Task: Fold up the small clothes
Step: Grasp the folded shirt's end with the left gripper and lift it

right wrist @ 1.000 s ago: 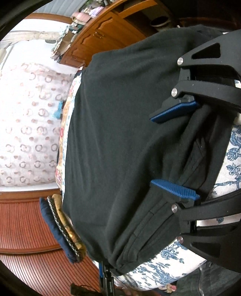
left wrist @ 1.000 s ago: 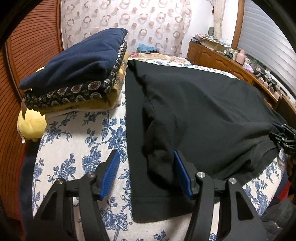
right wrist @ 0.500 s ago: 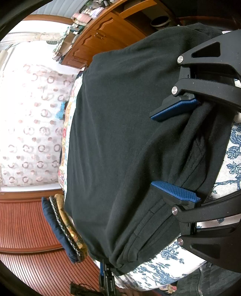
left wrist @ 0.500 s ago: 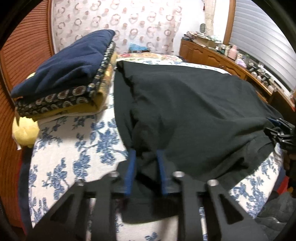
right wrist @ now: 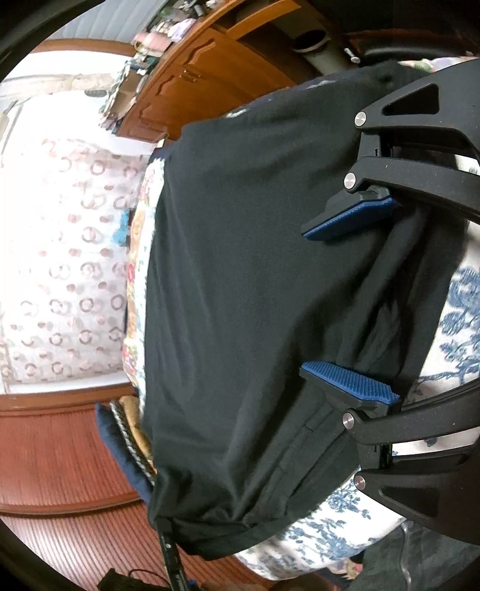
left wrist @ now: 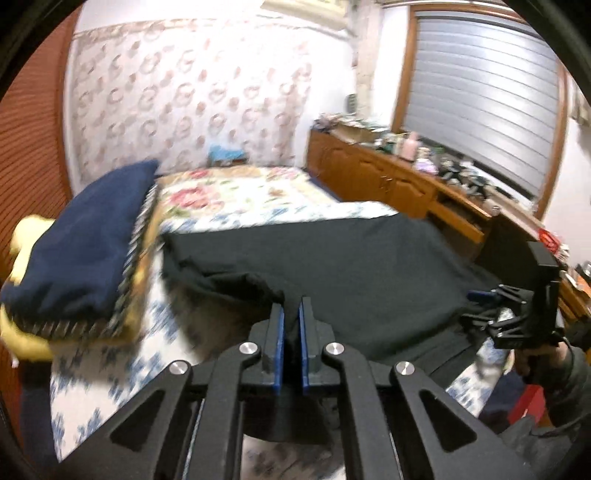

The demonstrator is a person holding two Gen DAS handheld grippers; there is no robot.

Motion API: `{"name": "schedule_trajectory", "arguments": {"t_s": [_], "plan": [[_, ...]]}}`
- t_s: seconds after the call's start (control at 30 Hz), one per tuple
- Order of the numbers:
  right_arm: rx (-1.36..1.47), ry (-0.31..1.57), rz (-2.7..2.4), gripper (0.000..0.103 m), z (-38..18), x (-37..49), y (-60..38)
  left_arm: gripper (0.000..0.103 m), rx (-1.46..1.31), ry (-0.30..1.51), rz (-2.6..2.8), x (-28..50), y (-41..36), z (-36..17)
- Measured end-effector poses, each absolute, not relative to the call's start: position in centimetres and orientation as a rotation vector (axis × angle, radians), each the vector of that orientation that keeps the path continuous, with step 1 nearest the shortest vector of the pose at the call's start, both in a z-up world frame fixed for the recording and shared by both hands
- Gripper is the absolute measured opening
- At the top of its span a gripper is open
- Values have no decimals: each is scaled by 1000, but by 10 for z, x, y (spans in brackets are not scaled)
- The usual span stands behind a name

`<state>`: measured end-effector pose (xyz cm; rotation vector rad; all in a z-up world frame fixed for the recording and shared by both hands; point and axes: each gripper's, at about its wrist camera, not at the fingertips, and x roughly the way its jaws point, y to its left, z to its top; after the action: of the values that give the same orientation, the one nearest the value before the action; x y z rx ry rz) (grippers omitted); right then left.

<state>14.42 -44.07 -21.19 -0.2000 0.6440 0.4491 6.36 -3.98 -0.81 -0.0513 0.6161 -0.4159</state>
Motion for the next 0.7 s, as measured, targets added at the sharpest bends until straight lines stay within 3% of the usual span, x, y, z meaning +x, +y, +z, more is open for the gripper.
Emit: {"name": "schedule_trajectory", "arguments": {"t_s": [0.7], "plan": [[-124,512,319,69,-159,120,-512,2,100,529,-771,111,-220,74]]}}
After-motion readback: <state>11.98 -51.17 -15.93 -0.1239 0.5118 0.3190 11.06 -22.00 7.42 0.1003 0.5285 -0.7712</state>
